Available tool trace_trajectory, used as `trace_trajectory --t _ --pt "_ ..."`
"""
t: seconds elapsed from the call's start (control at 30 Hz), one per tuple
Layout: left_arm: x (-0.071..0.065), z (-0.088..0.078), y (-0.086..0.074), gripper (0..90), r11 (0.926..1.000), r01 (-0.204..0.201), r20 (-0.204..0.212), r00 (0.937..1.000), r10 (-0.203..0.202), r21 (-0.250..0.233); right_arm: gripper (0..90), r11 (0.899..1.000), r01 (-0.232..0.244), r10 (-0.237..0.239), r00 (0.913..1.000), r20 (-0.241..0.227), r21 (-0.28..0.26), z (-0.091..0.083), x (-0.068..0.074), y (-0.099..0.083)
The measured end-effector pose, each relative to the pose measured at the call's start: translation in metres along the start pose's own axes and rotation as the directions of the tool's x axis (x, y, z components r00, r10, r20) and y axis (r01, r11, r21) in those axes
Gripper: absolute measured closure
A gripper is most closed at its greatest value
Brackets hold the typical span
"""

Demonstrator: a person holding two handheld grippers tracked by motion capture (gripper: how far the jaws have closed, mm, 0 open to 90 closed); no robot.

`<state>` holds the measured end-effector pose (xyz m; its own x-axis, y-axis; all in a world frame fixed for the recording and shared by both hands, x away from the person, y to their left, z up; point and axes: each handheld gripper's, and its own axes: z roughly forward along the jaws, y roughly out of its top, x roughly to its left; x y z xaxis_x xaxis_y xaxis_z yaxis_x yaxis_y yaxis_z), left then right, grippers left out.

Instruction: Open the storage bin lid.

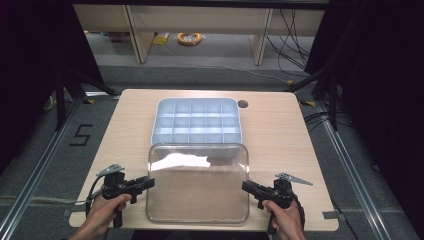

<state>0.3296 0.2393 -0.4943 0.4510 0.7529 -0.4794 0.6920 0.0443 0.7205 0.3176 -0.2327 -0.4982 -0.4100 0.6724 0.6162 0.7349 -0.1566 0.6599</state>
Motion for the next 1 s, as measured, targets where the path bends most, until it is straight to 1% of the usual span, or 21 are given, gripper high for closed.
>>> trace_trajectory --t 0.03,0.17,0.2,0.23,0.27,0.3,0.33,0.37,0.4,0.43,0.47,0.53,0.57,0.6,0.63,0.67,0.73,0.83,0.9,0.97,1.0 --pt "0.000 0.000 0.000 61.6 1.0000 0.000 -0.001 1.0000 0.000 0.000 69.1 0.999 0.044 -0.044 0.9990 0.007 -0.007 0.002 -0.004 0.000" --pt "-0.001 -0.001 -0.002 61.4 1.0000 -0.003 -0.005 1.0000 0.003 0.008 68.8 0.999 0.042 -0.042 0.9991 0.008 -0.005 0.002 -0.004 -0.001" --pt "-0.002 -0.001 -0.003 61.3 1.0000 -0.005 -0.009 0.9999 0.004 -0.001 68.7 1.000 0.015 -0.015 0.9998 0.010 -0.002 0.002 -0.002 -0.002" --pt "-0.001 -0.001 -0.004 61.2 1.0000 -0.005 0.001 1.0000 0.005 0.005 68.7 1.000 0.021 -0.021 0.9997 0.009 -0.008 0.002 -0.002 -0.002" --pt "-0.001 -0.002 -0.004 61.2 1.0000 -0.003 0.003 1.0000 0.003 0.008 68.7 0.999 0.047 -0.047 0.9988 0.010 -0.011 0.001 -0.003 -0.002" --pt "-0.002 -0.002 -0.005 61.1 1.0000 -0.004 0.004 1.0000 0.004 0.009 68.5 0.999 0.039 -0.039 0.9992 0.012 -0.007 0.000 -0.002 -0.002" --pt "-0.002 -0.002 -0.006 61.0 0.9999 -0.004 0.000 1.0000 0.004 0.016 68.3 1.000 0.002 -0.003 1.0000 0.009 0.006 -0.001 0.001 -0.003" --pt "-0.002 -0.003 -0.006 61.0 0.9997 -0.005 -0.005 1.0000 0.006 0.023 67.8 0.998 0.053 -0.053 0.9984 0.019 -0.013 0.002 -0.003 -0.004" --pt "-0.003 -0.002 -0.008 60.9 0.9999 -0.003 -0.007 1.0000 0.003 0.014 67.5 0.999 0.035 -0.035 0.9991 0.022 0.002 0.001 -0.002 -0.005" --pt "-0.003 -0.001 -0.008 60.8 0.9998 -0.002 -0.004 1.0000 0.002 0.021 67.3 1.000 0.013 -0.014 0.9997 0.023 0.015 -0.001 0.000 -0.005" --pt "-0.002 -0.001 -0.008 60.7 0.9995 -0.001 0.004 1.0000 0.001 0.033 67.2 1.000 0.025 -0.025 0.9992 0.029 0.008 0.001 -0.001 -0.006" --pt "-0.002 -0.001 -0.009 60.6 0.9993 0.000 0.004 1.0000 0.000 0.037 66.9 0.999 0.038 -0.038 0.9987 0.035 0.015 0.001 -0.003 -0.007" --pt "-0.002 -0.001 -0.010 60.6 0.9992 -0.002 0.004 1.0000 0.002 0.039 66.7 0.999 0.041 -0.042 0.9987 0.028 0.014 0.000 -0.003 -0.008" --pt "-0.002 -0.002 -0.010 60.5 0.9991 -0.001 0.005 1.0000 0.000 0.042 66.5 0.999 0.040 -0.040 0.9988 0.029 0.017 0.001 -0.003 -0.009" --pt "-0.002 -0.002 -0.011 60.5 0.9990 -0.003 0.006 1.0000 0.003 0.045 66.4 0.999 0.026 -0.027 0.9989 0.038 0.027 0.000 -0.002 -0.010" --pt "-0.002 -0.001 -0.011 60.4 0.9989 -0.002 0.005 1.0000 0.002 0.048 66.3 0.999 0.012 -0.013 0.9995 0.028 0.030 -0.001 -0.001 -0.010" --pt "-0.001 -0.001 -0.012 60.3 0.9981 -0.002 0.004 1.0000 0.002 0.061 65.9 0.999 0.036 -0.037 0.9987 0.034 0.034 0.000 -0.003 -0.011" --pt "-0.001 0.000 -0.012 60.1 0.9978 0.000 0.002 1.0000 0.000 0.066 65.2 0.999 0.005 -0.007 0.9991 0.041 0.048 0.001 -0.001 -0.012" --pt "0.000 0.000 -0.013 60.1 0.9977 -0.002 0.000 1.0000 0.002 0.067 64.7 0.998 0.010 -0.013 0.9983 0.056 0.057 0.002 -0.001 -0.012" --pt "0.000 0.001 -0.013 60.1 0.9976 -0.004 -0.003 1.0000 0.004 0.070 64.4 0.998 0.000 -0.003 0.9987 0.050 0.057 0.002 0.000 -0.013" --pt "0.000 0.001 -0.013 60.0 0.9974 -0.003 -0.003 1.0000 0.003 0.072 64.2 0.999 0.013 -0.016 0.9982 0.058 0.052 0.003 -0.001 -0.013"
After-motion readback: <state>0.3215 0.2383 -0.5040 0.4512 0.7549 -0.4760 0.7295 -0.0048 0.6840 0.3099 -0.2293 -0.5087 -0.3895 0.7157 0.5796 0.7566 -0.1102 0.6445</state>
